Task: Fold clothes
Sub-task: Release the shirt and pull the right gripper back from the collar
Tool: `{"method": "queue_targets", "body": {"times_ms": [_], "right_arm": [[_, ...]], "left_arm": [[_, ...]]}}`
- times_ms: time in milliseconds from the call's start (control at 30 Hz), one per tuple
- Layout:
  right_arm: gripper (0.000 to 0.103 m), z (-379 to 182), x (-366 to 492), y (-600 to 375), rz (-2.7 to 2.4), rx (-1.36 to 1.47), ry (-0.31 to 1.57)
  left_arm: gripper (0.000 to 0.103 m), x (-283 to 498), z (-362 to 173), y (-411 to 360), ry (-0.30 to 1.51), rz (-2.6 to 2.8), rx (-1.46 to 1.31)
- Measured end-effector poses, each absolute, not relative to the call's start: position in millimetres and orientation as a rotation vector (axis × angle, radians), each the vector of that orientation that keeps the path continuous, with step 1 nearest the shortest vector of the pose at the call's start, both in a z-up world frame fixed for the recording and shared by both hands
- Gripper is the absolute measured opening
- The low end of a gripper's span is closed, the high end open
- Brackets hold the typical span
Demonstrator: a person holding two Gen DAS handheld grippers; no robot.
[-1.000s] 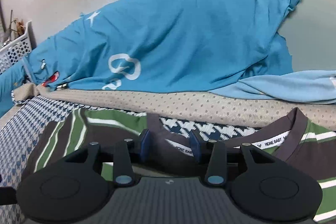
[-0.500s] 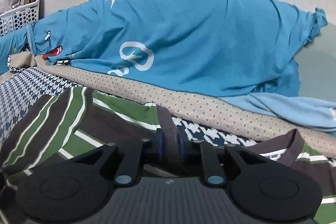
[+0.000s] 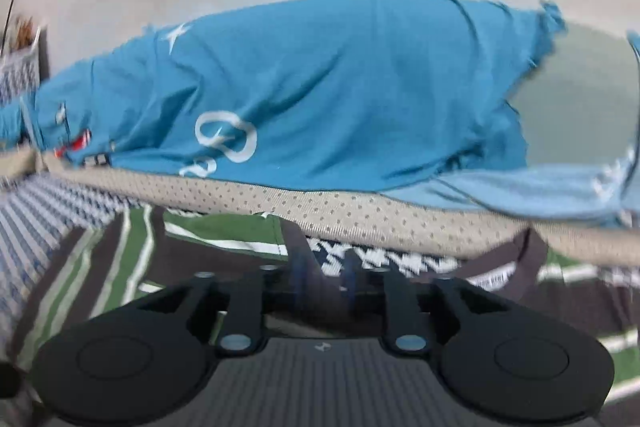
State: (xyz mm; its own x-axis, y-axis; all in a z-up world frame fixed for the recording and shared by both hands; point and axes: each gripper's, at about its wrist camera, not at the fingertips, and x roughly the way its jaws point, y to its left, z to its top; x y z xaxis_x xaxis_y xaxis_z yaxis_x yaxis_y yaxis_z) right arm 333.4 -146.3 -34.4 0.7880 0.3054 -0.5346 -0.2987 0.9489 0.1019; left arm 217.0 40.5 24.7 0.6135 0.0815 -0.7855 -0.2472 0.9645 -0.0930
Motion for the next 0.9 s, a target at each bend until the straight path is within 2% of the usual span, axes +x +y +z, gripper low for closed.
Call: {"method": "queue_targets", "body": {"times_ms": [300,467,667,900], "right_arm": [[0.029,-20,281,-164,0.352,0.059,0.631],[0.041,-11,247,-172,0.364,0.075,0.650],[0.047,-3,193,-187,0.377,0.098,0.659],[0.053,-1,145,-210,0.332,0.176,0.702]], "left_arm": [[0.103,206,30,41,0.878,0.181,-0.205],[0.103,187,35,40,0.842,0.138,-0.197],[0.103,150,39,36,0.781,0.109,-0.131],[0.103,88,31,39,0.757,0.091,-0.180]]}}
